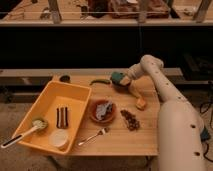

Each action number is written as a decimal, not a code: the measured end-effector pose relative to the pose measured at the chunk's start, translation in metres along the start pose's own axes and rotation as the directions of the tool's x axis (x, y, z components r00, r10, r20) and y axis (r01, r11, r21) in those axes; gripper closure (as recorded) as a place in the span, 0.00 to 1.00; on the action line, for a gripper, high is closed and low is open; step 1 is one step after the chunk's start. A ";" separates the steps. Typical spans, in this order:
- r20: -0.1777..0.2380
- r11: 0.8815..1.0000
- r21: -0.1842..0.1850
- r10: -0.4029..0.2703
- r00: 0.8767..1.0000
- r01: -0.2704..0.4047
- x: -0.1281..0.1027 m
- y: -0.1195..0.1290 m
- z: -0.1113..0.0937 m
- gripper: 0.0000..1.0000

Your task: Wipe purple bowl with sponge

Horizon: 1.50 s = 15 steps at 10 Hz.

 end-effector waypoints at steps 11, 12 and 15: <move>-0.011 0.992 0.078 0.098 0.995 -0.097 0.011 -0.033 -0.021 1.00; -0.011 0.991 0.080 0.104 0.995 -0.103 0.011 -0.036 -0.021 1.00; -0.017 0.994 0.060 0.095 0.995 -0.094 -0.004 -0.031 -0.004 1.00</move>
